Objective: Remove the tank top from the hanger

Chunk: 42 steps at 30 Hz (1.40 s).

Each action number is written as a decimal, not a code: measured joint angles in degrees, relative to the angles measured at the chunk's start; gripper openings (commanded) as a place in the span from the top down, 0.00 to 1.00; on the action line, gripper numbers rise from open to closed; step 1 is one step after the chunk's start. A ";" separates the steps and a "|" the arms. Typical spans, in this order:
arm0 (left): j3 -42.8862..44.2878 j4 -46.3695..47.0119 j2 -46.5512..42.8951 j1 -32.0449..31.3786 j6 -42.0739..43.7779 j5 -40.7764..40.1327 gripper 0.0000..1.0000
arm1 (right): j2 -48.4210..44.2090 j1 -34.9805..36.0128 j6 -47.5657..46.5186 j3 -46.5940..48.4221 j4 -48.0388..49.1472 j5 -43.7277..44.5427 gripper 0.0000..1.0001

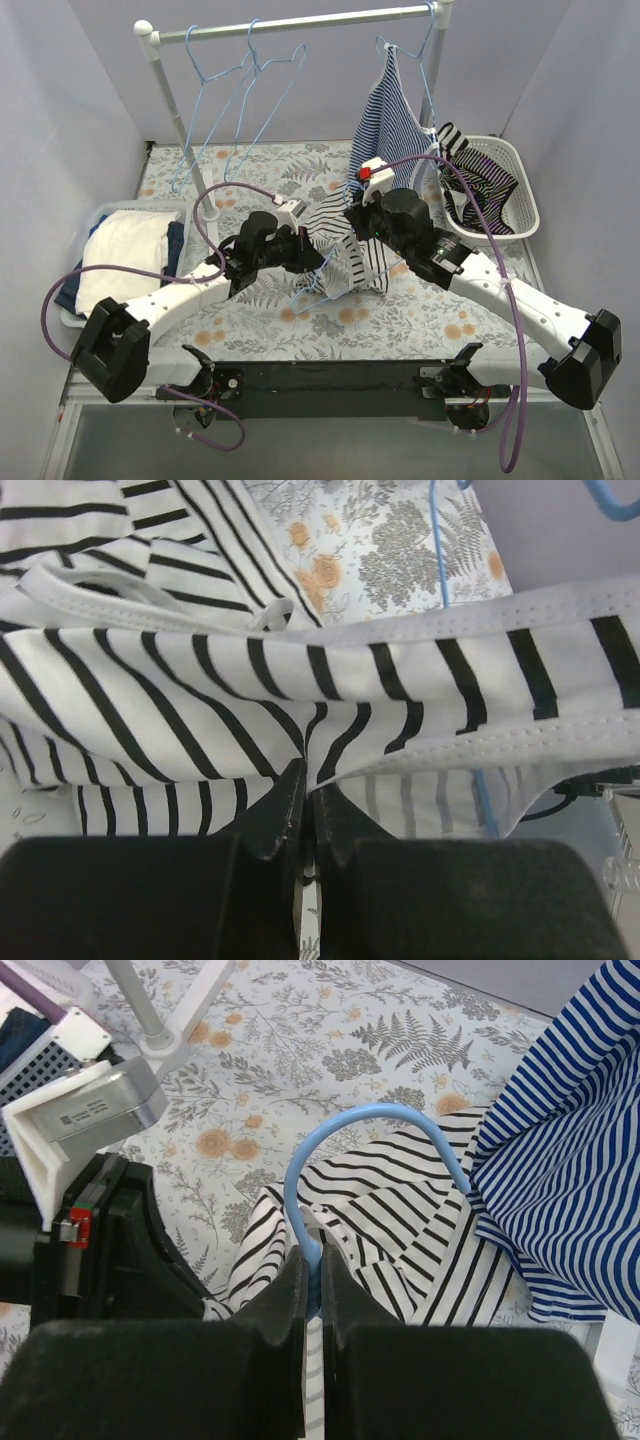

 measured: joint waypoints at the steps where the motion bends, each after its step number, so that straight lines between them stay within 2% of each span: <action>1: 0.00 -1.31 -0.72 0.00 -0.09 -0.70 1.00 | 0.22 0.00 0.02 0.00 0.00 0.68 0.99; 4: 0.00 -8.15 -5.64 0.00 -1.20 -3.93 1.00 | 1.16 0.00 0.42 0.00 0.00 3.87 0.99; 9: 0.72 -21.42 -20.17 0.09 -5.20 -10.75 1.00 | 4.24 0.15 2.64 0.24 -0.96 13.25 0.99; 12: 4.70 -30.36 -26.10 0.37 -6.67 -15.54 1.00 | 5.66 0.79 3.87 0.35 -2.43 19.06 0.99; 16: 9.40 -37.68 -25.90 0.50 -6.80 -20.61 1.00 | 6.29 2.58 4.94 0.37 -3.45 25.77 0.99; 22: 11.23 -46.64 -20.33 0.59 -7.02 -26.97 1.00 | 5.38 4.09 6.34 0.35 -3.45 32.89 0.99; 23: 11.23 -47.12 -19.65 0.66 -6.95 -27.26 0.83 | 4.92 4.26 6.51 0.35 -3.45 33.46 0.99; 24: 11.37 -47.47 -18.97 0.68 -6.97 -27.50 0.57 | 4.42 4.39 6.62 0.33 -3.39 34.03 0.99; 25: 11.76 -48.04 -17.64 0.68 -7.13 -27.85 0.39 | 3.89 4.59 6.64 0.33 -3.37 34.75 0.99; 26: 12.24 -48.39 -16.20 0.68 -6.88 -28.24 0.27 | 3.39 4.70 6.60 0.33 -3.37 35.39 0.99; 27: 12.63 -48.50 -14.86 0.68 -6.62 -28.48 0.07 | 2.97 4.85 6.60 0.33 -3.37 35.89 0.99; 28: 12.85 -48.46 -13.88 0.68 -6.45 -28.61 0.02 | 2.60 4.98 6.60 0.31 -3.37 36.33 0.99; 33: 13.79 -46.47 -15.15 0.76 -4.57 -28.63 0.02 | 1.99 5.01 6.38 -0.13 -3.37 37.88 0.99; 42: 17.46 -41.40 -24.22 0.76 -0.85 -30.67 0.02 | 2.40 5.33 7.52 -0.11 -4.46 40.44 0.99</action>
